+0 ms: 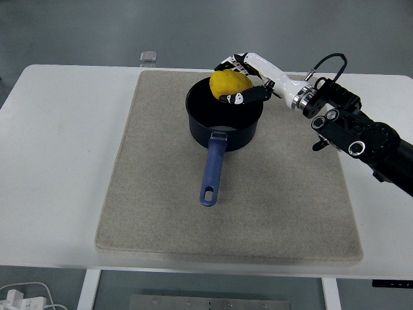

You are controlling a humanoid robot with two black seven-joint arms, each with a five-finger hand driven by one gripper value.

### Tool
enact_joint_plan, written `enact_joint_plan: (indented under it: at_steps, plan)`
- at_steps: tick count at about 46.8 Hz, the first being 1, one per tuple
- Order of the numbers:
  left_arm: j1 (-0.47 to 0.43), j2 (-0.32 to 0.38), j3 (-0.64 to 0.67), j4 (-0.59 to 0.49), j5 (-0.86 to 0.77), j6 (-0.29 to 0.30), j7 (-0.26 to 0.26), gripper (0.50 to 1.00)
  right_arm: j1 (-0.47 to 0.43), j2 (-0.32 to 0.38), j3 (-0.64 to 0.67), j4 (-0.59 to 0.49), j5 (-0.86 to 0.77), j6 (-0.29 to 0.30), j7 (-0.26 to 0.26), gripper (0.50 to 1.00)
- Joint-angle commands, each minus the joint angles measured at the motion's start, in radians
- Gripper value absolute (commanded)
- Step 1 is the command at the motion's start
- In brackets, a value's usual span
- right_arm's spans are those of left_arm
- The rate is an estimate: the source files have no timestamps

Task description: Put the potato in the blue pot

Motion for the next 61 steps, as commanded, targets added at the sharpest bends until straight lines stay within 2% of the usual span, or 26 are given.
enact_joint_plan:
  at_steps: [1, 13, 14, 15, 17, 25, 28, 51, 61]
  plan:
    - [0.001, 0.000, 0.000, 0.000, 0.000, 0.000, 0.000, 0.999, -0.010, 0.012, 0.002, 0.000, -0.001, 0.000, 0.000, 0.500]
    - [0.001, 0.000, 0.000, 0.000, -0.002, 0.000, 0.000, 0.999, -0.027, 0.026, 0.013, 0.000, 0.002, -0.002, 0.000, 0.508]
    - [0.001, 0.000, 0.000, 0.000, 0.000, 0.000, 0.000, 0.999, -0.027, 0.026, 0.014, 0.000, 0.003, -0.002, 0.000, 0.571]
    - [0.001, 0.000, 0.000, 0.000, -0.002, 0.000, 0.000, 0.999, -0.028, 0.026, 0.017, 0.000, 0.004, -0.003, 0.000, 0.602]
    - [0.001, 0.000, 0.000, 0.002, -0.002, 0.000, 0.000, 0.999, -0.031, 0.026, 0.019, 0.000, 0.004, -0.005, 0.000, 0.621]
    - [0.001, 0.000, 0.000, 0.002, -0.002, 0.000, 0.000, 0.999, -0.039, 0.024, 0.022, 0.000, 0.025, -0.017, 0.000, 0.817]
    - [0.001, 0.000, 0.000, 0.002, -0.002, 0.000, 0.000, 0.999, -0.039, 0.026, 0.020, 0.000, 0.045, -0.025, 0.002, 0.860]
    - [0.001, 0.000, 0.002, 0.002, -0.002, 0.000, 0.000, 0.999, -0.048, 0.021, 0.022, 0.000, 0.061, -0.026, 0.000, 0.915]
    - [0.001, 0.000, 0.002, 0.002, -0.002, 0.000, 0.000, 0.999, -0.045, 0.015, 0.020, 0.000, 0.183, -0.025, -0.008, 0.919]
